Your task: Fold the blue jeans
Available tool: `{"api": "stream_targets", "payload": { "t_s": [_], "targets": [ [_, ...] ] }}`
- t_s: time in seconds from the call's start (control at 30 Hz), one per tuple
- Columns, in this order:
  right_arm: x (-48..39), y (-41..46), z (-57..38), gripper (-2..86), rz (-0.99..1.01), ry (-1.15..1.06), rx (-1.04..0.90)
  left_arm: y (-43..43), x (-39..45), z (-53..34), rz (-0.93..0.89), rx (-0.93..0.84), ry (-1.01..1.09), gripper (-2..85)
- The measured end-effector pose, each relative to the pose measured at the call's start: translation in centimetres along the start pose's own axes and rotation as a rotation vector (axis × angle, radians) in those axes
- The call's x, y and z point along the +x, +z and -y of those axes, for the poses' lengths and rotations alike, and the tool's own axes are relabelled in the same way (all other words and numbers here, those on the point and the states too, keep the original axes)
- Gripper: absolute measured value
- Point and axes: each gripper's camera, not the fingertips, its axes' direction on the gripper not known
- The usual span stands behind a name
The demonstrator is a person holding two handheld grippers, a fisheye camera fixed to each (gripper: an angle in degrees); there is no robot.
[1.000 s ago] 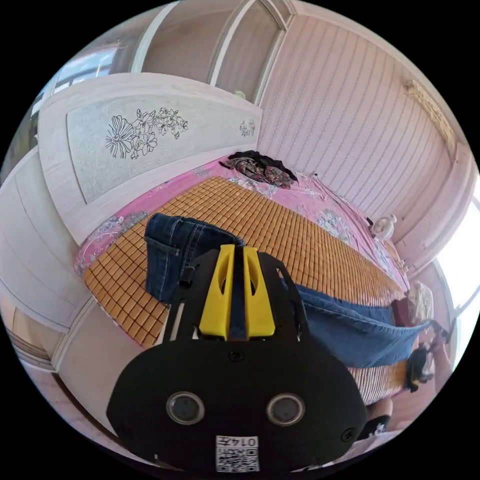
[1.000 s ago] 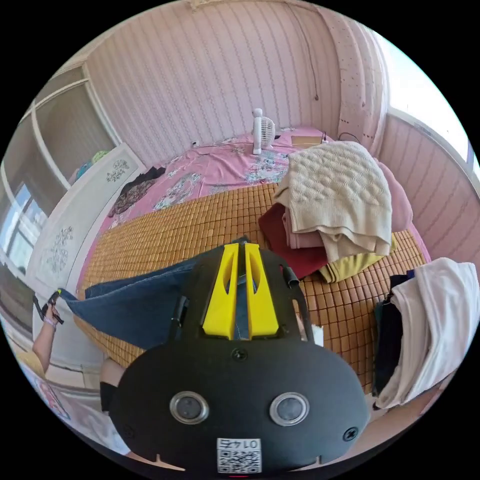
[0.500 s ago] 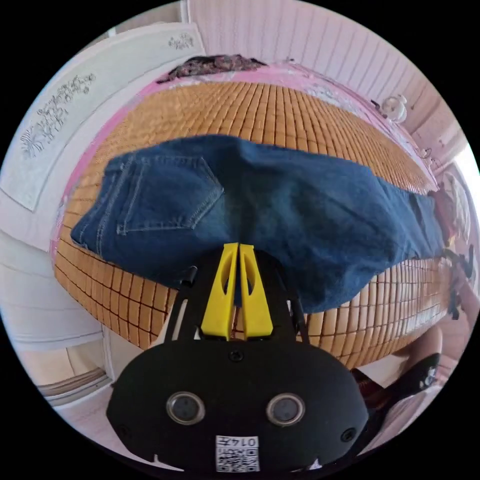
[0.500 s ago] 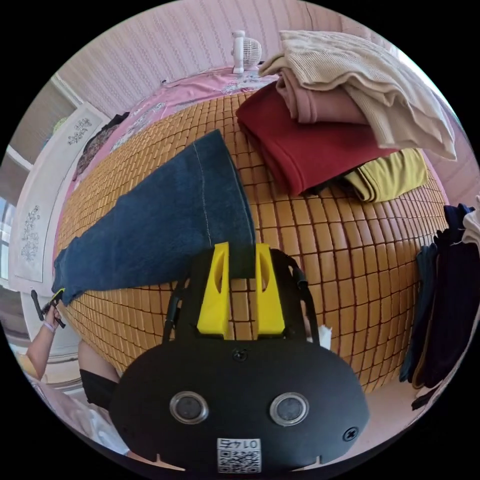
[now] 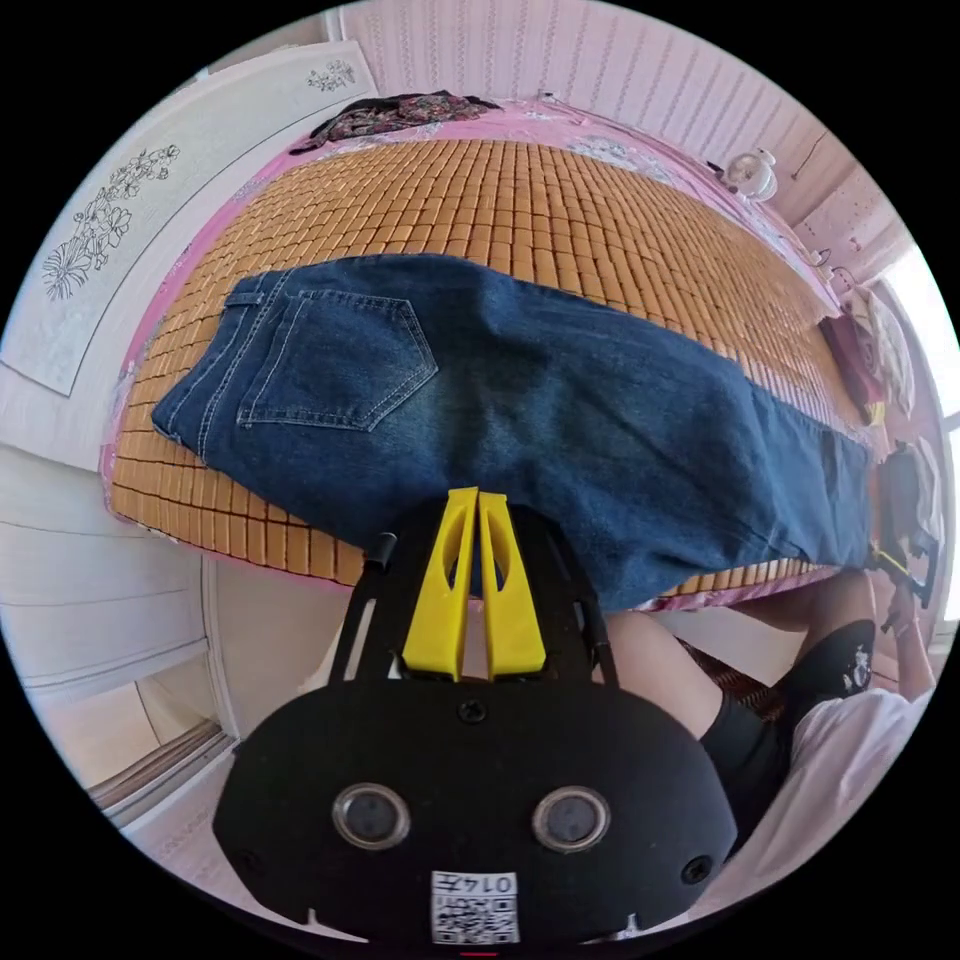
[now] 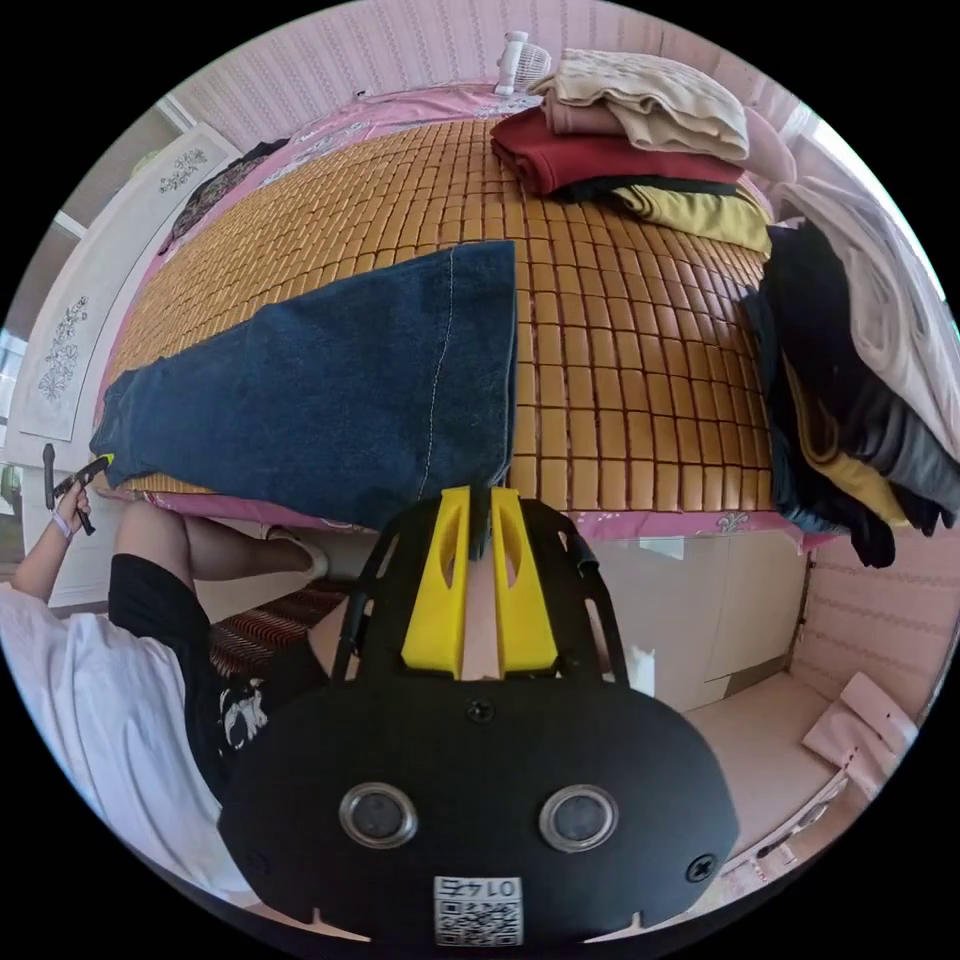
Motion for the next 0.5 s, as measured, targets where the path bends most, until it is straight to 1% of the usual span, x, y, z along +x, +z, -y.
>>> {"api": "stream_targets", "payload": {
  "t_s": [0.03,0.1,0.17,0.27,0.3,0.33,0.37,0.4,0.43,0.47,0.5],
  "targets": [
    [0.2,-0.6,-0.8,5.1,0.01,0.024,0.037,-1.2,0.6,-0.7,-0.04,0.033,-0.001,-1.0],
    [0.3,-1.8,-0.7,6.8,0.015,0.053,0.138,-3.3,2.6,-1.5,-0.058,0.093,0.048,-1.0],
    [0.0,-2.9,2.0,10.0,0.033,0.054,0.276,-5.5,6.6,-1.9,-0.053,0.141,0.167,-1.0],
    [-0.6,-2.0,7.7,11.1,0.036,0.076,0.344,-6.7,11.7,-2.0,-0.11,0.174,0.265,-0.9],
    [-0.7,-1.5,8.9,11.0,0.03,0.074,0.34,-6.7,12.6,-2.0,-0.124,0.178,0.273,-0.9],
    [-0.8,-0.2,11.2,9.1,0.004,0.07,0.313,-6.6,14.2,-1.8,-0.148,0.183,0.279,-0.9],
    [-0.9,1.4,13.3,6.0,-0.027,0.064,0.248,-6.3,15.7,-1.5,-0.167,0.18,0.276,-0.8],
    [-0.9,2.4,14.1,4.0,-0.028,0.062,0.202,-6.1,16.4,-1.3,-0.175,0.176,0.272,-0.8],
    [-0.6,4.2,15.2,1.6,-0.003,0.091,0.111,-5.8,17.7,-0.9,-0.199,0.169,0.277,-0.8],
    [-0.6,4.4,15.8,1.1,0.01,0.091,0.099,-5.6,18.9,-0.5,-0.218,0.156,0.297,-0.8],
    [-0.7,4.0,15.9,1.0,-0.002,0.086,0.127,-5.5,19.5,-0.3,-0.219,0.152,0.309,-0.8]
  ]
}}
